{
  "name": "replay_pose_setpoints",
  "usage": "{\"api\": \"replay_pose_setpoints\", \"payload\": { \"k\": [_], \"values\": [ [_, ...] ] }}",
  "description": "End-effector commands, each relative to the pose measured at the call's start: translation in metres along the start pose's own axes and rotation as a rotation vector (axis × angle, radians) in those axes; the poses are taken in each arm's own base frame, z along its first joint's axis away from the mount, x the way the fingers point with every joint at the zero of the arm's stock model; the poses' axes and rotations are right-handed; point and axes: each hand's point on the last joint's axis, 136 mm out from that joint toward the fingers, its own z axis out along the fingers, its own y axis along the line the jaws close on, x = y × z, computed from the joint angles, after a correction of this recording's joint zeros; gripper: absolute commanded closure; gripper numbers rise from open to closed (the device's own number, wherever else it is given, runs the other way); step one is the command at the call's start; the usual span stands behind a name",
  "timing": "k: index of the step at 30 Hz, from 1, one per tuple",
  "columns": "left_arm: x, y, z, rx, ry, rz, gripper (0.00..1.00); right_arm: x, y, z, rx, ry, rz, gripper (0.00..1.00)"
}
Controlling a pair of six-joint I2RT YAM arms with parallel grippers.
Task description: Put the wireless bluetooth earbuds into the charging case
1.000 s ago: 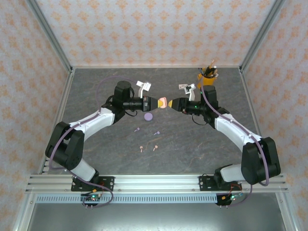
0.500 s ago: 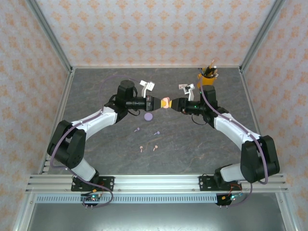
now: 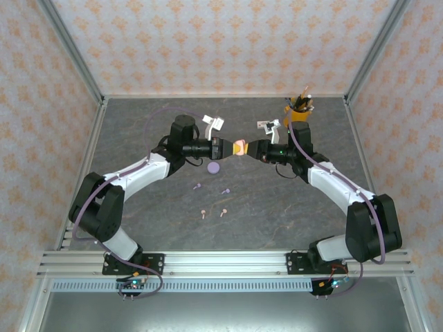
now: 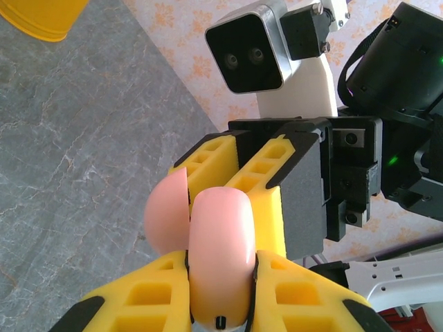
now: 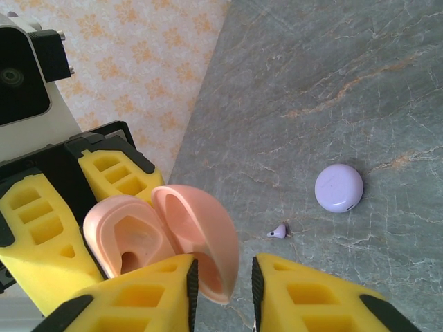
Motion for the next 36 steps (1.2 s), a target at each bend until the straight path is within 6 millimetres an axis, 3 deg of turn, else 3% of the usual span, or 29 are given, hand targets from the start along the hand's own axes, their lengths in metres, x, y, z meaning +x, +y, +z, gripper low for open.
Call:
{"api": "replay_pose_setpoints", "payload": {
  "k": [1,10,19,22,27,32,36],
  "values": [
    [-0.012,-0.020,0.001,0.034,-0.024,0.064,0.96,-0.010,0.005,0.000,-0.006,-0.022,-0.049,0.73],
    [-0.011,-0.023,-0.001,0.035,-0.023,0.065,0.96,-0.011,-0.002,0.003,0.017,-0.023,-0.037,0.82],
    [-0.009,-0.019,0.003,0.025,-0.023,0.060,0.92,-0.016,0.006,0.001,-0.002,-0.027,-0.038,0.92],
    [-0.008,-0.013,0.003,0.007,-0.026,0.050,0.83,-0.017,0.011,-0.002,-0.004,-0.034,-0.041,0.99],
    [-0.011,-0.003,0.003,-0.049,-0.048,0.036,0.53,-0.020,0.016,-0.009,0.026,-0.043,-0.057,1.00],
    [-0.023,0.005,-0.009,-0.129,-0.076,0.047,0.25,-0.020,0.006,-0.013,0.121,-0.029,-0.073,1.00],
    [-0.037,0.010,-0.031,-0.255,-0.066,0.098,0.18,-0.023,-0.002,-0.016,0.192,-0.018,-0.104,1.00]
  ]
}}
